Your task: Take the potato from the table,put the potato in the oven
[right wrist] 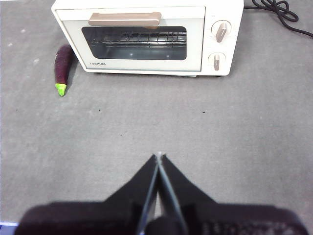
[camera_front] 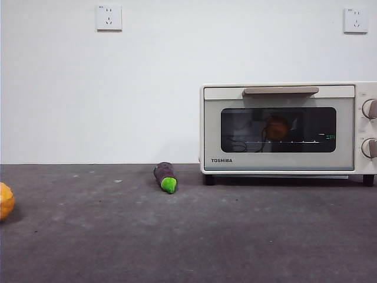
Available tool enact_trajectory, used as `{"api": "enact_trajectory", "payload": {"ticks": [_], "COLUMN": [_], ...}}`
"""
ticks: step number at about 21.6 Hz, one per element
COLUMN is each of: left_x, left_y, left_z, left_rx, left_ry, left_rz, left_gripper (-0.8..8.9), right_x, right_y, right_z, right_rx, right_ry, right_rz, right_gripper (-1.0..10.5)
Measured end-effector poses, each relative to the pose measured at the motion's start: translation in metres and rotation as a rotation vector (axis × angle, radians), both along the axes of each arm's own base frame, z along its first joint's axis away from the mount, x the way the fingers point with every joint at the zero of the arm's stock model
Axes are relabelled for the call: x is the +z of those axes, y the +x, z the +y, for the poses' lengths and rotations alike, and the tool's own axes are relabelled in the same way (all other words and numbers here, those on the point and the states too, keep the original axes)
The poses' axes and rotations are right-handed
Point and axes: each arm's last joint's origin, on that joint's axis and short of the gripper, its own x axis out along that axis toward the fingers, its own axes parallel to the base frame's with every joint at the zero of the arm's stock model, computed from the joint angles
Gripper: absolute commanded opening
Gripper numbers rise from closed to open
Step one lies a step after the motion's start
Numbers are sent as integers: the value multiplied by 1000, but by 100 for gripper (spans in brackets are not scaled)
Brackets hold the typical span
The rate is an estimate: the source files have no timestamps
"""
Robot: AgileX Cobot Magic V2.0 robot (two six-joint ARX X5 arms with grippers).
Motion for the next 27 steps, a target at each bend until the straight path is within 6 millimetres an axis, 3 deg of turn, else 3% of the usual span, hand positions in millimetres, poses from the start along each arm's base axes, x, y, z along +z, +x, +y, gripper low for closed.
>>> {"api": "enact_trajectory", "payload": {"ticks": [7, 12, 15, 22, 27], "left_x": [0, 0, 0, 0, 0], "left_y": [0, 0, 0, 0, 0], "left_z": [0, 0, 0, 0, 0], "left_rx": [0, 0, 0, 0, 0], "left_ry": [0, 0, 0, 0, 0], "left_rz": [2, 2, 1, 1, 0], "left_gripper": [-4, -4, -4, -4, -4], "right_x": [0, 2, 15, 18, -3], "right_y": [0, -6, -10, -1, 18], "right_z": [0, -10, -12, -7, -7], "right_rx": [-6, -257, -386, -313, -320], "right_ry": [-18, -22, 48, 38, -20], "right_rz": [-7, -64, -245, -454, -546], "right_gripper": [1, 1, 1, 1, 1]}}
